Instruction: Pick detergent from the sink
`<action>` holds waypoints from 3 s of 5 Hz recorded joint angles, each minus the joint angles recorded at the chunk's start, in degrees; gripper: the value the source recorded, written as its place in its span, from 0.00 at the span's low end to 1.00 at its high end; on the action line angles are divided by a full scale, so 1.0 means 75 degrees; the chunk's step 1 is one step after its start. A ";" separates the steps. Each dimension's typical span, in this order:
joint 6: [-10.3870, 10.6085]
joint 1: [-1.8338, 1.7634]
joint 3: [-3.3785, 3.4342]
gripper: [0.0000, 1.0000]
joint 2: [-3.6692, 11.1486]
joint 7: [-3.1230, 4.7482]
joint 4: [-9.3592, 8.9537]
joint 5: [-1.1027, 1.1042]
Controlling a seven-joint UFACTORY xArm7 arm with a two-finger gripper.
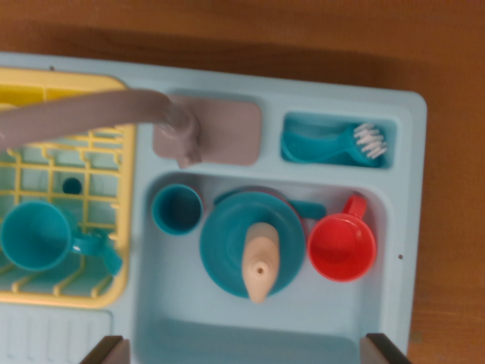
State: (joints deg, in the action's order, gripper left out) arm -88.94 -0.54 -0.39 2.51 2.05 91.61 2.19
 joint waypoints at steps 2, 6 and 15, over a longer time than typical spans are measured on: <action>-0.0003 -0.0003 0.0003 0.00 0.0003 -0.0008 0.0007 0.0001; 0.0039 0.0001 -0.0001 0.00 0.0010 0.0002 -0.0029 -0.0001; 0.0950 0.0100 -0.0094 0.00 0.0153 0.0238 -0.0827 -0.0057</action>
State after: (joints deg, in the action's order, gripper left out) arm -81.81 0.21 -1.09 3.66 3.83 85.41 1.77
